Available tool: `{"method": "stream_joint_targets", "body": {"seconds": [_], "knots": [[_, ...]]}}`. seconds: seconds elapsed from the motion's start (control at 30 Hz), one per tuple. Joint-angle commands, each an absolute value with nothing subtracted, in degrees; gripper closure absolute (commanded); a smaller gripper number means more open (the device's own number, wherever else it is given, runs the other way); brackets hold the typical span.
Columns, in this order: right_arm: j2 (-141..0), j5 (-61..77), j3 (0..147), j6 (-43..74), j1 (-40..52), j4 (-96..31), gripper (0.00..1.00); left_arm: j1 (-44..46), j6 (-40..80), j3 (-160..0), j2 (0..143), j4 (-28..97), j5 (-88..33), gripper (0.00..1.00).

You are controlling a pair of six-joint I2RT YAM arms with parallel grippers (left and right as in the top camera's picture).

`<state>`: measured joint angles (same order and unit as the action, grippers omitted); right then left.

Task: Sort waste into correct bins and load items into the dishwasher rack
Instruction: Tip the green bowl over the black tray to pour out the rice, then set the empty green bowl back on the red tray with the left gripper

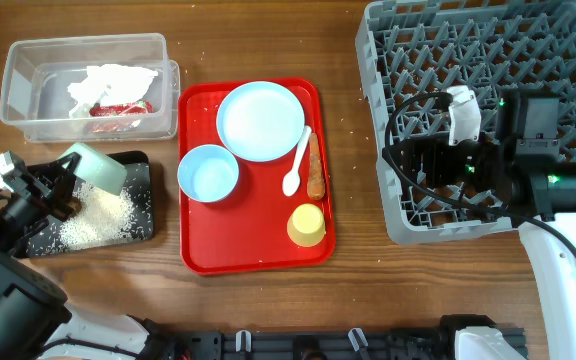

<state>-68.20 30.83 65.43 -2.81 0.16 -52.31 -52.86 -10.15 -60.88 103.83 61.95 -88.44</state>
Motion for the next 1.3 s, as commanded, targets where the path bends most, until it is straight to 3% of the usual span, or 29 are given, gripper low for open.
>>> {"method": "stream_joint_targets", "body": {"seconds": [0.0,0.27,0.47,0.7,0.9,1.17,1.27], "knots": [[-68.5,30.5,66.7,-2.8,0.1,-52.4,0.00,-53.2,-9.8,-60.8,103.6,62.4,-90.3,0.96],[-68.5,30.4,66.7,-2.8,0.1,-52.3,0.00,-52.1,-9.8,-62.9,94.6,62.8,-88.5,0.96],[-68.5,30.5,66.7,-2.8,0.1,-51.9,0.00,-45.0,-2.3,-72.0,82.5,64.0,-71.6,0.96],[-68.5,30.4,66.7,-2.4,0.1,-52.3,0.00,-25.4,8.3,-77.2,68.4,64.4,-43.3,0.96],[-68.5,30.5,66.7,-2.4,0.1,-52.1,0.00,1.1,16.1,-76.9,65.3,71.8,-17.2,0.96],[-68.5,30.4,66.7,-2.4,0.1,-52.2,0.00,28.1,27.9,-69.8,74.9,71.0,-0.2,0.96],[-68.5,30.4,66.7,-2.4,0.1,-52.2,0.01,33.2,29.3,-67.1,80.2,67.9,0.1,0.96]]}}
